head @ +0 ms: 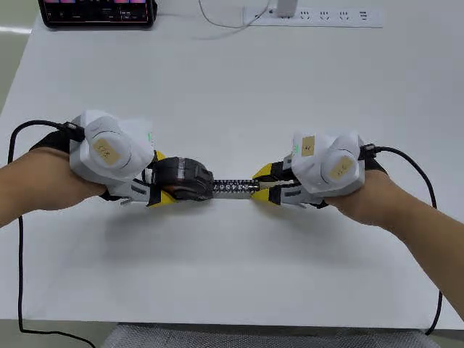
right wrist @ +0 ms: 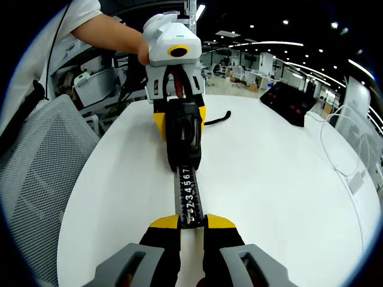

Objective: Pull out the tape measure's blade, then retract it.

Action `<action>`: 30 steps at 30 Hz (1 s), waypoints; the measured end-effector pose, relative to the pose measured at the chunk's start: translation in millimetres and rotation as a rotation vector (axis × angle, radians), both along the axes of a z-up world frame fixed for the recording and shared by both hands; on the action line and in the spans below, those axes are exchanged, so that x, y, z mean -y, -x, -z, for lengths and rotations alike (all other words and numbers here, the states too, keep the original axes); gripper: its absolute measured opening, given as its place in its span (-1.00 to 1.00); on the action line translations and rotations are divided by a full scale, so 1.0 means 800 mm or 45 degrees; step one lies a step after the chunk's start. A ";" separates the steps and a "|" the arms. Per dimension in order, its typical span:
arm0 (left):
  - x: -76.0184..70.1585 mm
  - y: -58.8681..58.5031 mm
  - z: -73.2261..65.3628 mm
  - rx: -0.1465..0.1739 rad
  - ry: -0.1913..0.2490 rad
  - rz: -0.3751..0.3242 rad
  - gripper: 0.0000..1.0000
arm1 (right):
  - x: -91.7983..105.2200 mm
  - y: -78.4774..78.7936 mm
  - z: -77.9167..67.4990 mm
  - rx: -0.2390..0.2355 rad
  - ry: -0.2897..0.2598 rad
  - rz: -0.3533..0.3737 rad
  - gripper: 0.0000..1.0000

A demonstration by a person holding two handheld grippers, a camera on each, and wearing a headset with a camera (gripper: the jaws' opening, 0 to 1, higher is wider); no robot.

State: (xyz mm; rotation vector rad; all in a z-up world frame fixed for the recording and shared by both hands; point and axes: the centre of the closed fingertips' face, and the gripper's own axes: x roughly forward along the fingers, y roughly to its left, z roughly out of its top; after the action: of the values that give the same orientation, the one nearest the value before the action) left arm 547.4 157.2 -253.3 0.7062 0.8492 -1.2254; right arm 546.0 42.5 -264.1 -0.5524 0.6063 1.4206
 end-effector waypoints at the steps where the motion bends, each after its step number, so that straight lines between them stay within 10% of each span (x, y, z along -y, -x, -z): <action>1: 0.000 0.000 0.000 0.000 0.000 0.000 -0.43 | 0.001 0.000 0.000 0.000 0.000 0.002 -0.81; 30: 0.000 -0.001 0.002 0.002 -0.001 0.006 -0.43 | 0.031 0.000 0.002 -0.010 0.021 0.055 -0.82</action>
State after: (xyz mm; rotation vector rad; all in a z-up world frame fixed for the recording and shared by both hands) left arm 548.2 157.5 -254.7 0.7101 0.8470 -1.2286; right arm 545.6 18.1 -265.7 -0.5438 0.6335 1.3785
